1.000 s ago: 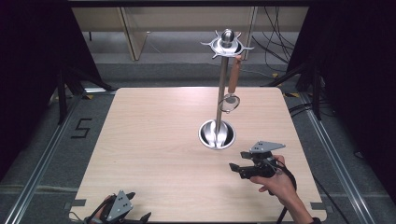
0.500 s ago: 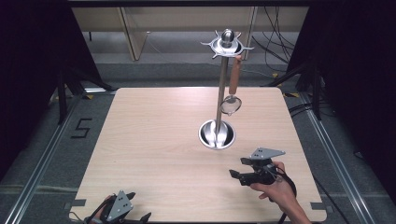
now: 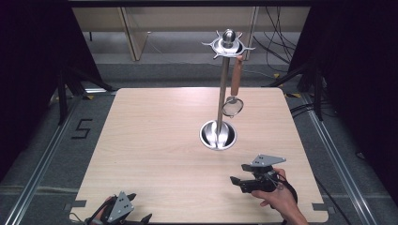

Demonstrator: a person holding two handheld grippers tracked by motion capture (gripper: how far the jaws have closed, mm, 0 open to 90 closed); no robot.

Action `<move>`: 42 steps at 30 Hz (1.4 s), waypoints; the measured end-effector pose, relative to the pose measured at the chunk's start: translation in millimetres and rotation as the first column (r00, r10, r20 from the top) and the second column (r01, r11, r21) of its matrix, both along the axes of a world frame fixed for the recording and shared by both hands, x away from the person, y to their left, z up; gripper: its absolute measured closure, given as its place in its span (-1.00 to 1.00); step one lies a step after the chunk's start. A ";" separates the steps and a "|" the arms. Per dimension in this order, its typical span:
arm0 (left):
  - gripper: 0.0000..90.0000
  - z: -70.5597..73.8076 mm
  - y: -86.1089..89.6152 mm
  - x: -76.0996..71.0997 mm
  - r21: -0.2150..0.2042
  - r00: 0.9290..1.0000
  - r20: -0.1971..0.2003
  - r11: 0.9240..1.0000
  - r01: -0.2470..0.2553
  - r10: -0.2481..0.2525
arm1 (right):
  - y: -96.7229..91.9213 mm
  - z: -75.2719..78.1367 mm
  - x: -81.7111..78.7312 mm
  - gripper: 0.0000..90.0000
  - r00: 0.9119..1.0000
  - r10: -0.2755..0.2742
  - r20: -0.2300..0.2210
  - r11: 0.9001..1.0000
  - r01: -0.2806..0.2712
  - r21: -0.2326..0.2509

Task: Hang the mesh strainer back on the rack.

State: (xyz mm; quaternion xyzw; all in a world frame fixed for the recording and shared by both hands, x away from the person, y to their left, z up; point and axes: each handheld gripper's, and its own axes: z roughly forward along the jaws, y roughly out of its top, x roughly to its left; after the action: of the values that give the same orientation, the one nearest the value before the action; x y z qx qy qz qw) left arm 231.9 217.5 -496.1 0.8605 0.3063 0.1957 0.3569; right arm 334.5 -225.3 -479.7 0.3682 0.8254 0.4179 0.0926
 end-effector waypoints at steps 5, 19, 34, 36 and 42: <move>-0.65 1.2 0.3 -0.1 0.002 1.000 0.004 1.000 0.002 -0.002 | -1.5 -2.2 -8.1 -0.31 1.000 0.002 -0.010 1.000 -0.002 0.004; -0.65 0.2 -0.6 -1.0 -0.011 1.000 -0.006 1.000 -0.013 0.013 | -7.3 -4.9 -25.4 -0.32 0.999 0.000 -0.040 1.000 0.001 0.021; -0.65 1.2 1.1 0.6 0.014 1.000 0.012 1.000 0.001 -0.001 | -11.1 -10.6 -34.3 -0.35 1.000 0.013 -0.022 1.000 -0.013 0.009; -0.65 -1.6 -1.8 -2.2 -0.034 1.000 -0.008 0.999 -0.028 0.028 | -10.3 -10.5 -36.4 -0.38 0.999 0.021 -0.044 1.000 -0.020 0.018; -0.65 0.8 0.8 0.3 0.016 1.000 0.006 1.000 -0.002 0.001 | -8.6 -10.8 -43.5 -0.39 0.998 0.025 -0.057 1.000 -0.023 0.020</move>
State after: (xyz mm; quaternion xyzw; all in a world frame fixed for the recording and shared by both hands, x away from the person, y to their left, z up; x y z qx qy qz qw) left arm 232.2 218.3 -495.3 0.8625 0.3043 0.2010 0.3510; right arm 291.0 -233.9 -490.6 0.3709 0.8280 0.4162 0.0603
